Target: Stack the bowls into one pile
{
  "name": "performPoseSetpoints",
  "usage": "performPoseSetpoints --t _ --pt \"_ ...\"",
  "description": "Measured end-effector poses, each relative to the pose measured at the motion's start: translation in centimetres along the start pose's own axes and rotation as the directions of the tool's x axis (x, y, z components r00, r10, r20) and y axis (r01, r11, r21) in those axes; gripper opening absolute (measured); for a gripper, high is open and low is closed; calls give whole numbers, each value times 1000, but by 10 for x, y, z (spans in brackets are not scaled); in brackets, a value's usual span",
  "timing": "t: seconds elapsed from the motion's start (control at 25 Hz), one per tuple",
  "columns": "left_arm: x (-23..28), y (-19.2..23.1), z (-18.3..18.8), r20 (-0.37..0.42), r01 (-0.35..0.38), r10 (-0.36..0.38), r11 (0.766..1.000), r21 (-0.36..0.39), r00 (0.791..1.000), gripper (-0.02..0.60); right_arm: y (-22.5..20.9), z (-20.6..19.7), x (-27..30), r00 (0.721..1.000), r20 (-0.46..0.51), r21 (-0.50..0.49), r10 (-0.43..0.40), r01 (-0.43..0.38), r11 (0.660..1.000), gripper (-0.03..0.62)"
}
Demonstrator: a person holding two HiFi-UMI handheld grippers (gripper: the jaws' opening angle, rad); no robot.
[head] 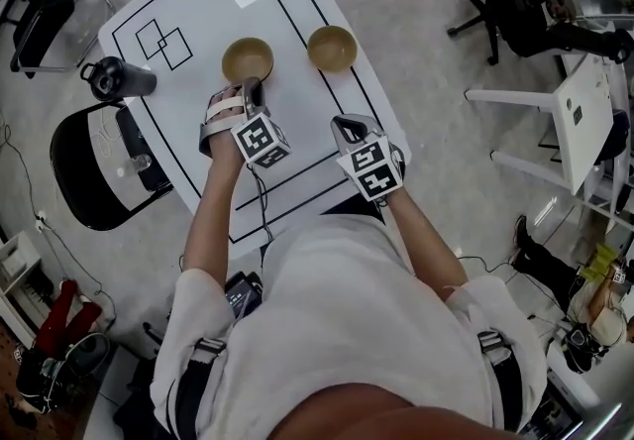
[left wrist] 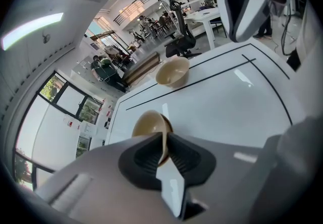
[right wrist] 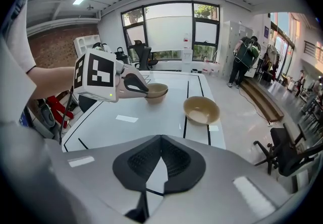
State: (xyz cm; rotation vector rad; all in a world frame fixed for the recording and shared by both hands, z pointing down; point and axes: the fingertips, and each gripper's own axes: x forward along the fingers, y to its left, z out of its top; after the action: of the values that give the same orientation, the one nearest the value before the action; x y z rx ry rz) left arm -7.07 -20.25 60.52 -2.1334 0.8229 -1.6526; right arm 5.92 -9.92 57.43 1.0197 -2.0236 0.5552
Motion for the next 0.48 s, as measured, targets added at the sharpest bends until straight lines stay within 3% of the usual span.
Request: performPoseSetpoints --t 0.2,0.32,0.48 --pt "0 -3 1 14 22 -21 995 -100 1000 91 5 -5 1 1000 3 6 26 -26 1000 2" --pt "-6 -1 0 13 13 -11 988 -153 1000 95 7 -7 0 1000 -7 0 29 -29 1000 2" --pt "-29 7 -6 43 -16 31 949 -314 999 55 7 -8 0 999 -11 -19 34 -34 999 2"
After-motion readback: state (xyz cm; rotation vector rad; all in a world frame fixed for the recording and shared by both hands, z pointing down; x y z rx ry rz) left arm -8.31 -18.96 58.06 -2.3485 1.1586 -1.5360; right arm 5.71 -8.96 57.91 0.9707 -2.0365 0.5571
